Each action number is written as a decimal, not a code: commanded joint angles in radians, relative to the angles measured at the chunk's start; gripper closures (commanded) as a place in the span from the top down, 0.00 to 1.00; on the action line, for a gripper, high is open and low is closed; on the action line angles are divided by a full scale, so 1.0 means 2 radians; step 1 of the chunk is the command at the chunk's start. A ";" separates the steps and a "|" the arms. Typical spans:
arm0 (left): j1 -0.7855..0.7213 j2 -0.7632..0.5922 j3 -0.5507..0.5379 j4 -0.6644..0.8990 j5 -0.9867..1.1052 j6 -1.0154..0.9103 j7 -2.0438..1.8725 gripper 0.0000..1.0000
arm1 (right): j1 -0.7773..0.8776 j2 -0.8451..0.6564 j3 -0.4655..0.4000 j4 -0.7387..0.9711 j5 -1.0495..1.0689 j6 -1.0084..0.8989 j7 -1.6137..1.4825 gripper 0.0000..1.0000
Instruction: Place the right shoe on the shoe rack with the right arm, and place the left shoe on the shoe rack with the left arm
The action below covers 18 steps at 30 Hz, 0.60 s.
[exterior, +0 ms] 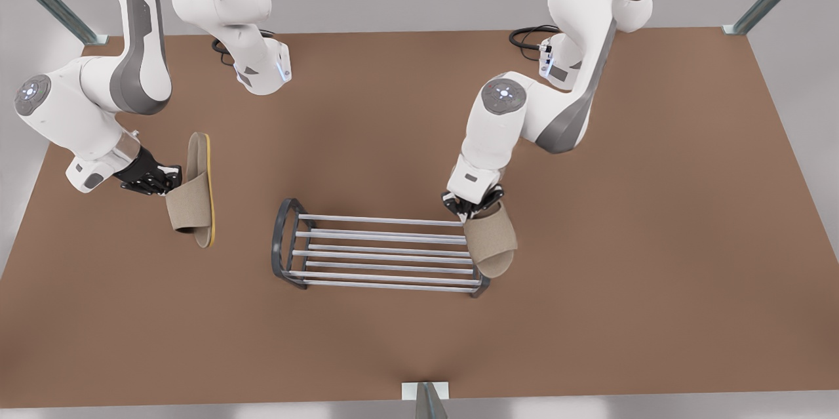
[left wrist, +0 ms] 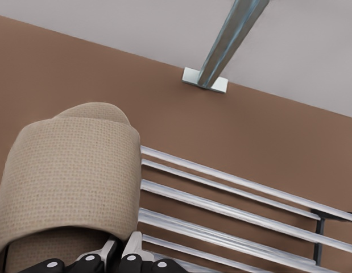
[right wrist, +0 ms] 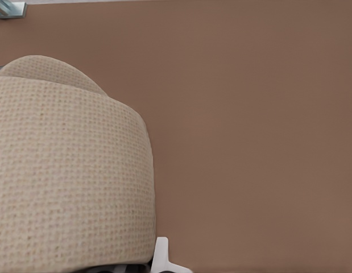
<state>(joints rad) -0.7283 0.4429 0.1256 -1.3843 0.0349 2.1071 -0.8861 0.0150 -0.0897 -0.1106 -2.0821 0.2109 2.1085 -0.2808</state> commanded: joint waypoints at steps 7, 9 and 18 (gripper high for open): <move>-0.018 0.082 -0.003 0.096 -0.009 0.047 -0.227 0.21 | 0.000 -0.001 0.001 -0.001 -0.004 -0.002 0.020 0.21; -0.018 0.091 -0.016 0.096 -0.009 0.084 -0.250 0.21 | 0.001 -0.001 0.002 0.000 -0.004 -0.002 0.021 0.21; -0.010 0.137 -0.018 0.098 -0.005 0.161 -0.206 0.97 | 0.052 0.036 0.022 0.078 -0.004 -0.043 0.109 0.21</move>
<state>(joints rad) -0.7489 0.7145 0.0904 -1.1882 0.0136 2.3609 -1.1755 0.0641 -0.0203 -0.0658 -1.9328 0.2110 2.0494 -0.2278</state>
